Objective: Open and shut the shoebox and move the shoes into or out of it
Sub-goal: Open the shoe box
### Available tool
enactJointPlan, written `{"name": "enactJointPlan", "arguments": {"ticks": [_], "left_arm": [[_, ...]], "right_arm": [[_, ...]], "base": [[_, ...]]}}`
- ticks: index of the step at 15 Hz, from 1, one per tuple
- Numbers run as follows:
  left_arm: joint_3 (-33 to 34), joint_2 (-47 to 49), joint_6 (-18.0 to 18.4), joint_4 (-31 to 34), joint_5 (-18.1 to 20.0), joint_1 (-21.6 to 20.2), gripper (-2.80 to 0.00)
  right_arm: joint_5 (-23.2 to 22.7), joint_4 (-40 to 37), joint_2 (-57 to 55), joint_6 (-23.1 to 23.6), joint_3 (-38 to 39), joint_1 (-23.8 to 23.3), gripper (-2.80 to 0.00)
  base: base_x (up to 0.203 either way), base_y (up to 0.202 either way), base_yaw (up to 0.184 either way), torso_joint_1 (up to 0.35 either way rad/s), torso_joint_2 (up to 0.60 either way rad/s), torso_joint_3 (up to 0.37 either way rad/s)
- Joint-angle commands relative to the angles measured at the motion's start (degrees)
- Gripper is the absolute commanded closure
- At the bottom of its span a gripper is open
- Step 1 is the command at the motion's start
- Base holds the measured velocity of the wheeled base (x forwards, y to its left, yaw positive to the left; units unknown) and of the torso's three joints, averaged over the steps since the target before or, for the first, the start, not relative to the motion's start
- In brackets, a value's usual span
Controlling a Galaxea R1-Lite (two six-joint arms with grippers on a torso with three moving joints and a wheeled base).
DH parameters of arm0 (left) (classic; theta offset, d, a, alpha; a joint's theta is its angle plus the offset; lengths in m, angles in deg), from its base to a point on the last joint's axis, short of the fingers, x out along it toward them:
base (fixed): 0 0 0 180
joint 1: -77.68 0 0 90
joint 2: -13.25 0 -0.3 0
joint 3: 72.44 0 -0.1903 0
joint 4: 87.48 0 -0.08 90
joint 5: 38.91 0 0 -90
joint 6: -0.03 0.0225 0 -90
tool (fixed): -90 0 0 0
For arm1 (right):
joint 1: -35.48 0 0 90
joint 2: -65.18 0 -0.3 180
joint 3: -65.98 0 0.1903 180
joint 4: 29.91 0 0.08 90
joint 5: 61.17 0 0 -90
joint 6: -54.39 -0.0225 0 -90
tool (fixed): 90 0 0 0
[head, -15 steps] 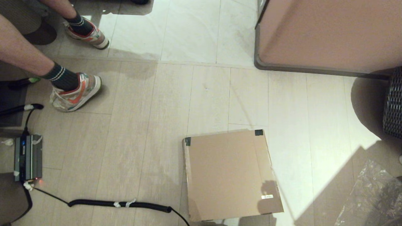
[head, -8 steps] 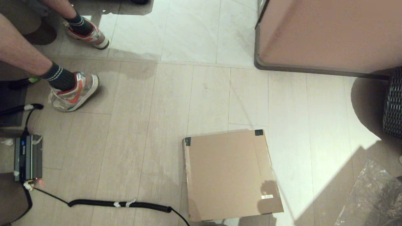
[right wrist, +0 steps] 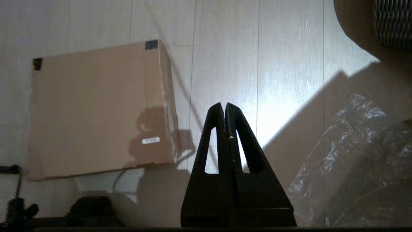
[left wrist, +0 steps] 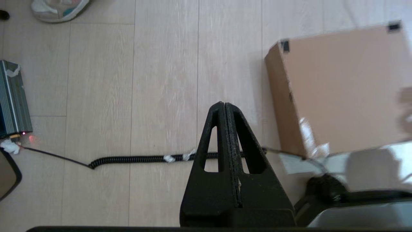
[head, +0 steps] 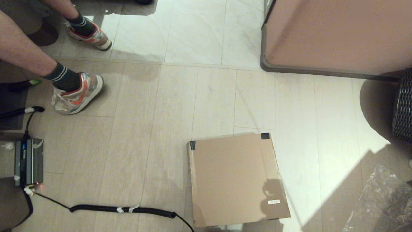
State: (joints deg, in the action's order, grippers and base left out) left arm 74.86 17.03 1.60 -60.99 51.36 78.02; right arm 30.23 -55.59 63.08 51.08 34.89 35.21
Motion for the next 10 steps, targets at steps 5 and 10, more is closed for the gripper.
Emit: {"name": "enactJointPlan", "arguments": {"ticks": [5, 10], "left_arm": [[-13.0, 36.0, -6.9, -0.3, 4.5, 6.8, 0.00], [-15.1, 64.1, -10.2, -14.5, 12.2, 10.9, 0.00]], "right_arm": [[-1.2, -2.8, -35.3, -1.5, -13.9, 0.0, 0.00], [-4.3, 14.3, -68.3, -2.0, -15.9, 0.1, 0.00]], "base": [[0.000, 0.000, 0.000, 0.000, 0.00, 0.000], [0.000, 0.000, 0.000, 0.000, 0.00, 0.000]]}}
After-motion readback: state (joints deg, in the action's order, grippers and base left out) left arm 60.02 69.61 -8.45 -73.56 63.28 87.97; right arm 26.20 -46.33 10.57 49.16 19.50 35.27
